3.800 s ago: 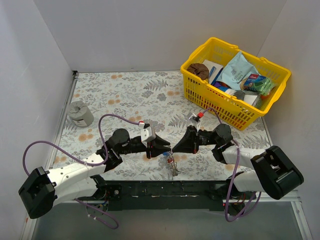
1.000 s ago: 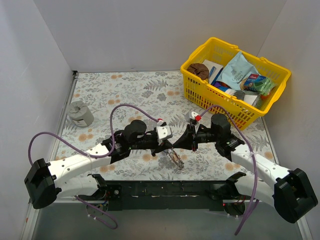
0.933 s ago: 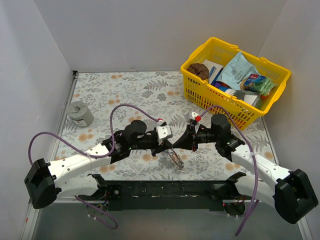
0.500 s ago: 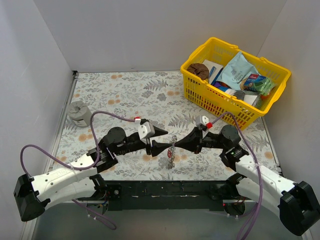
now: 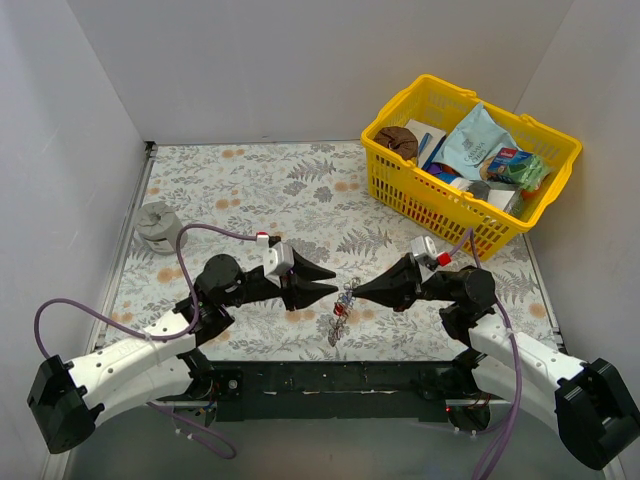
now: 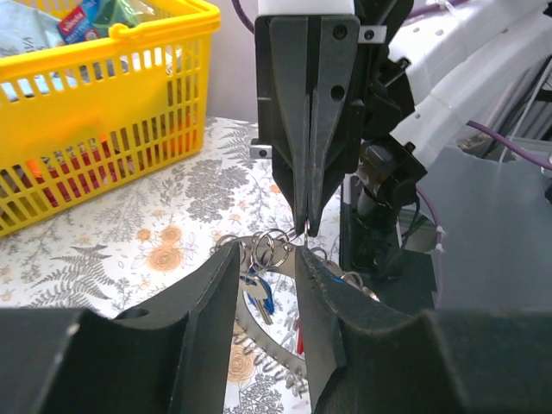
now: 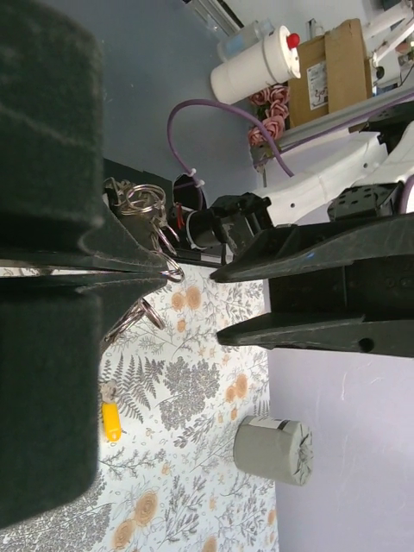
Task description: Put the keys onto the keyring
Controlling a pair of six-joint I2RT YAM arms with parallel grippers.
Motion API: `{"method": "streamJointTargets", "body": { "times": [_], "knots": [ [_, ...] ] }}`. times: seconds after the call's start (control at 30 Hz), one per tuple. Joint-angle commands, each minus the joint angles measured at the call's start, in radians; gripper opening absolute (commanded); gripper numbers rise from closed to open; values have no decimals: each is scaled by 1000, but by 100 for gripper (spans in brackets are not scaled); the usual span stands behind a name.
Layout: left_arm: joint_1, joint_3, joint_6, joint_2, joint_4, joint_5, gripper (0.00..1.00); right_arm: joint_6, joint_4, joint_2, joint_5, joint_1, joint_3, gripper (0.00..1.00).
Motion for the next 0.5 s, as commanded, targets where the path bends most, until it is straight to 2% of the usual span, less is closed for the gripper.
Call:
{"method": "streamJointTargets", "body": {
  "times": [0.0, 0.23, 0.37, 0.47],
  "knots": [
    [25, 11, -32, 36, 41, 124, 31, 26, 94, -18, -20, 5, 38, 1],
    [43, 39, -39, 82, 60, 236, 24, 17, 77, -29, -32, 5, 35, 1],
    [45, 60, -44, 114, 66, 271, 13, 17, 79, -24, -41, 5, 41, 1],
    [45, 73, -33, 127, 49, 264, 9, 16, 76, -24, -27, 5, 38, 1]
  ]
}}
